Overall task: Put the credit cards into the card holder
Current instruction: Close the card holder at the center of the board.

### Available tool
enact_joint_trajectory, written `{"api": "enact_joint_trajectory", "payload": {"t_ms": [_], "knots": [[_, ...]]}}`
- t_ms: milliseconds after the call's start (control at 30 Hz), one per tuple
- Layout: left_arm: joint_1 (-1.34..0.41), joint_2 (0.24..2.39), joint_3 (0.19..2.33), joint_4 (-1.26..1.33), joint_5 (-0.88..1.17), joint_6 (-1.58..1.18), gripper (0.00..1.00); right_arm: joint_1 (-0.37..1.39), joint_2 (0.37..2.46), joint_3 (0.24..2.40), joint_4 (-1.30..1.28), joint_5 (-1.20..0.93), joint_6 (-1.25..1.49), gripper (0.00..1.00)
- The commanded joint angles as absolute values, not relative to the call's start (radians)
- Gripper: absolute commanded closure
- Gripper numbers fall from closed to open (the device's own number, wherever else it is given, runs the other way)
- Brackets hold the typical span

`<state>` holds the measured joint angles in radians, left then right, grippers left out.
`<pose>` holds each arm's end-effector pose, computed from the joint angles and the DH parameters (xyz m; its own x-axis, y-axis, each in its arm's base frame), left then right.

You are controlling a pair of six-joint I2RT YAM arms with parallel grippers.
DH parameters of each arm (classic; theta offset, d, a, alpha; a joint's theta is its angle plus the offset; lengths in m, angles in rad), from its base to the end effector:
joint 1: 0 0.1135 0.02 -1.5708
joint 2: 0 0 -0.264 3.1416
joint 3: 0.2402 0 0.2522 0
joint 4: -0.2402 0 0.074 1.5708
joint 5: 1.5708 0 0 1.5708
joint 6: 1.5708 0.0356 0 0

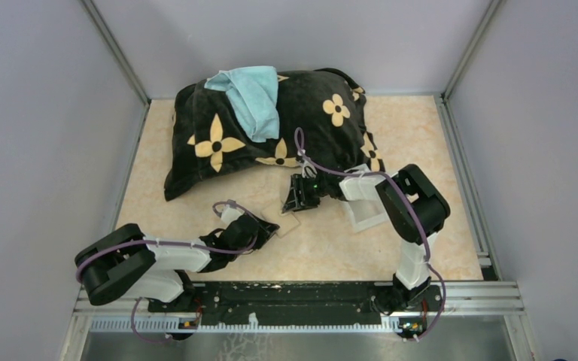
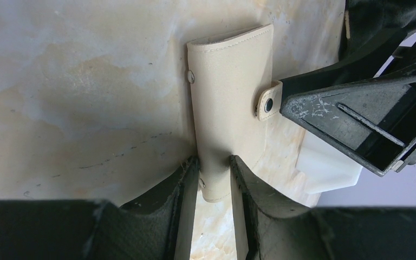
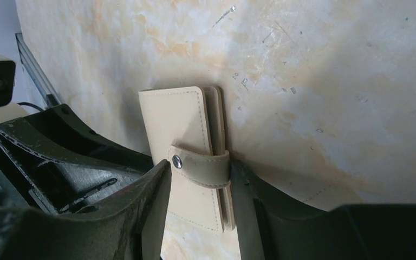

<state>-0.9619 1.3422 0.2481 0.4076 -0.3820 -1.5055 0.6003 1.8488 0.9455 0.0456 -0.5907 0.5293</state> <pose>0.1302 -0.1636 0.1127 -0.6186 -0.7317 -0.2862 -0.3228 0.5689 -0.7564 0.2850 0.2191 0.1338 -0.9274 -0.1266 -0.3520 -0.3493 0.6296 0.6939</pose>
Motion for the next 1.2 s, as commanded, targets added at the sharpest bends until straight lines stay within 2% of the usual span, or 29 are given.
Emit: {"api": "enact_joint_trajectory", "payload": {"t_ms": [0, 1167], "knots": [[-0.95, 1.396, 0.199, 0.201, -0.39, -1.452, 0.63, 0.617, 1.908, 0.994, -0.073, -0.512, 0.44, 0.54], [-0.934, 1.408, 0.196, 0.181, -0.386, -1.453, 0.63, 0.684, 1.995, 1.15, -0.418, -0.259, 0.273, 0.56]]}}
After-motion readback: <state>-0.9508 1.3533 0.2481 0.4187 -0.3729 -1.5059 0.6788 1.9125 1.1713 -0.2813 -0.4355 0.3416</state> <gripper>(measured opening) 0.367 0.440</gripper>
